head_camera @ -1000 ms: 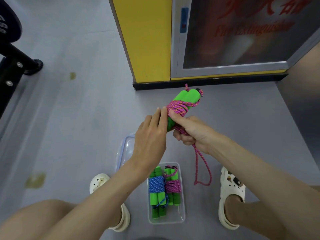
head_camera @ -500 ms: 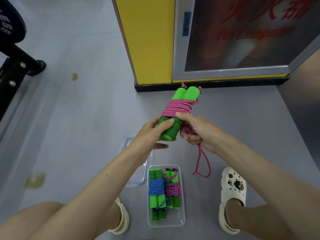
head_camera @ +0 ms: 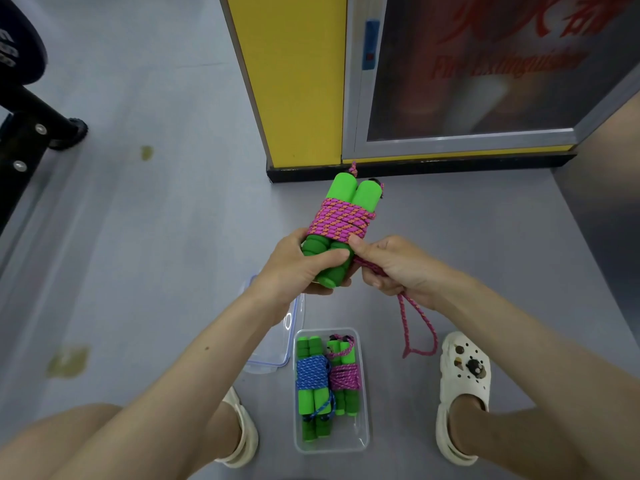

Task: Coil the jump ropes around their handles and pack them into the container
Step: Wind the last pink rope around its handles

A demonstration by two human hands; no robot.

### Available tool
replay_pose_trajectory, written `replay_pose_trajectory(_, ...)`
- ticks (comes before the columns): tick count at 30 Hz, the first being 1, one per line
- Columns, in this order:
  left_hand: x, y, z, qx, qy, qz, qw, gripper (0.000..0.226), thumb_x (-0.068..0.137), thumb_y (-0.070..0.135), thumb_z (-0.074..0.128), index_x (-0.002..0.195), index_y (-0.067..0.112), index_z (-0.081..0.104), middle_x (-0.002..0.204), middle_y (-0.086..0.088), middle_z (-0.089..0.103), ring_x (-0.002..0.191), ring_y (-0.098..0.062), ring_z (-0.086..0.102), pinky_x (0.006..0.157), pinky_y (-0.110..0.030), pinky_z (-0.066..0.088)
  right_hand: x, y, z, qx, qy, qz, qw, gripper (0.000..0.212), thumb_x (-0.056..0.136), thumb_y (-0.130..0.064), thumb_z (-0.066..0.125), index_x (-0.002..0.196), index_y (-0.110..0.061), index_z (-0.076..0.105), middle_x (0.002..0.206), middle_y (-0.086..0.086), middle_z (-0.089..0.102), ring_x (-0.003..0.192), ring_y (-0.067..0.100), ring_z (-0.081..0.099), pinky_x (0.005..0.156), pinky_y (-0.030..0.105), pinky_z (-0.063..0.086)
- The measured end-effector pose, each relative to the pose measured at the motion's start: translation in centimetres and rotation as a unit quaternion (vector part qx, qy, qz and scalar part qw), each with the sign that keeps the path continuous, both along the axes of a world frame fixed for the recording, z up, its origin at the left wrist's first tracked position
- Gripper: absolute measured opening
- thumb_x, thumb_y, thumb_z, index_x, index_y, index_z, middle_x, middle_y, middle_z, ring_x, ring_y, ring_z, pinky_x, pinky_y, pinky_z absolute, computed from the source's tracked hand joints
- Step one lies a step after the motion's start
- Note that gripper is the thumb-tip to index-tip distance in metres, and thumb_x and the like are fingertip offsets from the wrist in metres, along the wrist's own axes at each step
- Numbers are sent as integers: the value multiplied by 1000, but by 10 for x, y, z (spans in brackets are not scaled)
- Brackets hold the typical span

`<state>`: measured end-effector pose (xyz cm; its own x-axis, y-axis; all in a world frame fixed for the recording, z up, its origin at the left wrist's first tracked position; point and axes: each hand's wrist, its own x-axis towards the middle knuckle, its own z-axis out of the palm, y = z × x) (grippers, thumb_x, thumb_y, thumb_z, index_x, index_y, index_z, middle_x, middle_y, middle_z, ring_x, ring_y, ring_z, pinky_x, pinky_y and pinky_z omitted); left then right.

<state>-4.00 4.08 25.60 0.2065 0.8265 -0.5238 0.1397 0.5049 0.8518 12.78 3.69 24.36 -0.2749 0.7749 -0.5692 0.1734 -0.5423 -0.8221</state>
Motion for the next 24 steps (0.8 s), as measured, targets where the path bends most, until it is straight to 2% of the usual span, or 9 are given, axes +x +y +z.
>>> replay_pose_trajectory(5,1,0,-2,45,52,16,998,42,80,12,74,116,12,52,93,-11,69,67,-22,71,59,-29,57,0,4,-2,-13,-16,25,999,44,93,-43,50,81,-4,62,46,0,44,38,7,22,37,17,18)
replay_pose_trajectory(10,-2,-4,-6,35,57,18,998,29,79,10,75,103,14,58,93,-15,70,72,-27,72,65,-34,58,-2,6,-2,-20,-49,54,997,22,99,-18,48,103,1,59,52,4,49,33,5,24,35,16,19)
replay_pose_trajectory(14,0,-4,-8,44,62,12,997,28,79,10,75,102,15,59,91,-13,71,74,-27,72,70,-39,58,-1,6,-3,-14,-78,48,996,20,99,-14,46,95,0,60,55,8,52,33,4,27,35,16,21)
replay_pose_trajectory(18,2,-2,-8,48,58,22,997,29,79,10,75,102,14,59,92,-14,71,73,-25,72,66,-35,58,3,8,-4,-6,-97,39,994,24,97,-20,51,84,-5,64,51,5,55,36,6,31,39,18,23)
replay_pose_trajectory(22,2,-1,-13,111,125,12,986,35,77,12,77,105,16,57,93,-10,67,79,-24,69,62,-28,57,6,7,-3,-9,-89,45,995,31,96,-25,54,74,-6,63,48,3,54,35,6,34,38,17,27)
replay_pose_trajectory(24,1,-2,-15,174,176,-2,969,38,76,12,77,107,14,57,86,-3,64,71,-16,63,58,-24,54,6,6,-4,-16,-76,42,996,33,96,-26,53,71,-7,62,48,1,53,37,6,36,40,17,29)
